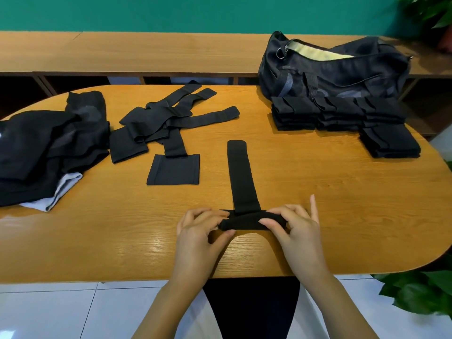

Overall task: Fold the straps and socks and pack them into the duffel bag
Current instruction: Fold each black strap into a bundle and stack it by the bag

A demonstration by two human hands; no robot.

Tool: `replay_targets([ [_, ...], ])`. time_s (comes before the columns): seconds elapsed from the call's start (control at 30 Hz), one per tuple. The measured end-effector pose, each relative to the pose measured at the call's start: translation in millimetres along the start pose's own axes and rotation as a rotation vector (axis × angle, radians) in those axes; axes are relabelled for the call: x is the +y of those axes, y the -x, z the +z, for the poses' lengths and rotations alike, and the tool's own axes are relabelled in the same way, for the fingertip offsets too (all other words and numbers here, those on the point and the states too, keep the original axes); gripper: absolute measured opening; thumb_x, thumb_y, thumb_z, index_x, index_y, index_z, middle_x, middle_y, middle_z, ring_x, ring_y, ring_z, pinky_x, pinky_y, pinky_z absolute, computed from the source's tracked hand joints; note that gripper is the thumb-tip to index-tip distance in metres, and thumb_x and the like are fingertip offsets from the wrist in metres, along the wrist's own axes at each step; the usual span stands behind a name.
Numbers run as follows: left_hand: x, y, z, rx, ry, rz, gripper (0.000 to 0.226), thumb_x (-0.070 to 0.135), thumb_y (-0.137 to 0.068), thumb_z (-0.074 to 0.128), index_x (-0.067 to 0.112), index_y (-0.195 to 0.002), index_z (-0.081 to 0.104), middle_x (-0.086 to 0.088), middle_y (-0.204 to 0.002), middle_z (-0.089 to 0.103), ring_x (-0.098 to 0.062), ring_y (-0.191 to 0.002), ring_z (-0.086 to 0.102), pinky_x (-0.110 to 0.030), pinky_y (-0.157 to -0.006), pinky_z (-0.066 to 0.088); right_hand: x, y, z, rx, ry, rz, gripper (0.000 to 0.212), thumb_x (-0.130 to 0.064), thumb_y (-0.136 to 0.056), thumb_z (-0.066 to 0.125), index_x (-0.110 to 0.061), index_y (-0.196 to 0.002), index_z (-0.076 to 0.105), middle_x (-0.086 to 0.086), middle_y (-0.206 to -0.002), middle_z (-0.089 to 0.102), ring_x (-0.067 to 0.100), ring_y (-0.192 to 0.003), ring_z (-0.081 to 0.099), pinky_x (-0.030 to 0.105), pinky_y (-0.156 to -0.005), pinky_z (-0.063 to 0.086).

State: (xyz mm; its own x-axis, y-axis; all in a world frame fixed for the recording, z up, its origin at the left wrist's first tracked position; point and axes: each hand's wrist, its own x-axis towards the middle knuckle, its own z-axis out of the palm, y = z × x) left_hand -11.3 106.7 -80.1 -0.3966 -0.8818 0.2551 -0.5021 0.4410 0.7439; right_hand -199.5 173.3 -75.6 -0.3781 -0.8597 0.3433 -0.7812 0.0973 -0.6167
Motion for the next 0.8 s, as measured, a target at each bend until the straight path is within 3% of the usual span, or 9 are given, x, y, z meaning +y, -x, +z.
replay_targets([
  [0.1,-1.2,-1.1,0.7,0.035,-0.056,0.027,0.026,0.044,-0.078,0.062,0.028,-0.095,0.073,0.034,-0.1,0.057,0.001,-0.106,0.042,-0.041,-0.095,0.034,-0.2,-2.5,0.9,-0.01,0.017,-0.006,0.042,-0.06,-0.083,0.048,-0.027,-0.094,0.071,-0.017,-0.092,0.063,-0.003,-0.097,0.053,0.04,-0.122,0.001],
  [0.23,1.7,-5.1,-0.9,0.079,-0.159,0.027,0.027,0.052,-0.081,0.057,0.028,-0.083,0.069,0.023,-0.085,0.06,-0.006,-0.1,0.047,-0.032,-0.093,0.022,0.6,-3.7,1.3,-0.011,0.034,0.016,0.043,-0.061,-0.082,0.048,-0.026,-0.093,0.07,-0.016,-0.089,0.064,-0.001,-0.093,0.054,0.041,-0.122,0.002],
  [0.33,3.4,-7.0,-3.4,0.078,-0.135,-0.039,0.039,0.063,-0.078,0.048,0.031,-0.083,0.069,0.023,-0.083,0.06,-0.005,-0.098,0.047,-0.035,-0.096,0.024,-0.3,-6.8,3.3,-0.008,0.057,0.055,0.043,-0.06,-0.08,0.051,-0.024,-0.094,0.07,-0.011,-0.084,0.063,0.004,-0.089,0.056,0.042,-0.122,0.005],
  [0.43,6.3,-7.4,-0.6,0.107,-0.15,-0.101,0.036,0.06,-0.078,0.055,0.03,-0.085,0.073,0.021,-0.078,0.061,-0.008,-0.091,0.051,-0.04,-0.099,0.028,-2.3,-8.8,6.4,-0.012,0.076,0.055,0.033,-0.05,-0.082,0.061,-0.022,-0.097,0.069,-0.01,-0.08,0.061,0.009,-0.087,0.058,0.046,-0.122,0.009],
  [0.6,10.3,-11.0,4.8,0.173,-0.181,-0.125,0.029,0.054,-0.08,0.058,0.029,-0.082,0.072,0.019,-0.071,0.057,-0.01,-0.081,0.051,-0.034,-0.09,0.027,4.9,-5.8,-4.4,-0.142,-0.069,0.052,0.041,-0.063,-0.071,0.057,-0.031,-0.096,0.058,-0.028,-0.093,0.048,-0.019,-0.102,0.037,0.04,-0.121,0.0],
  [0.7,11.3,-13.0,5.5,0.188,-0.204,-0.113,0.031,0.054,-0.081,0.056,0.028,-0.085,0.072,0.017,-0.073,0.059,-0.011,-0.08,0.052,-0.031,-0.087,0.024,12.8,-4.4,-6.6,-0.172,-0.046,-0.02,0.043,-0.066,-0.073,0.054,-0.031,-0.098,0.061,-0.031,-0.097,0.05,-0.011,-0.102,0.039,0.042,-0.121,0.004],
  [0.8,12.5,-16.2,5.5,0.194,-0.189,-0.12,0.039,0.058,-0.082,0.049,0.025,-0.085,0.07,0.015,-0.075,0.059,-0.012,-0.08,0.053,-0.033,-0.085,0.024,17.4,-5.6,-3.0,-0.091,0.01,-0.062,0.049,-0.063,-0.086,0.05,-0.02,-0.096,0.071,-0.019,-0.098,0.06,0.0,-0.105,0.044,0.046,-0.119,0.013],
])
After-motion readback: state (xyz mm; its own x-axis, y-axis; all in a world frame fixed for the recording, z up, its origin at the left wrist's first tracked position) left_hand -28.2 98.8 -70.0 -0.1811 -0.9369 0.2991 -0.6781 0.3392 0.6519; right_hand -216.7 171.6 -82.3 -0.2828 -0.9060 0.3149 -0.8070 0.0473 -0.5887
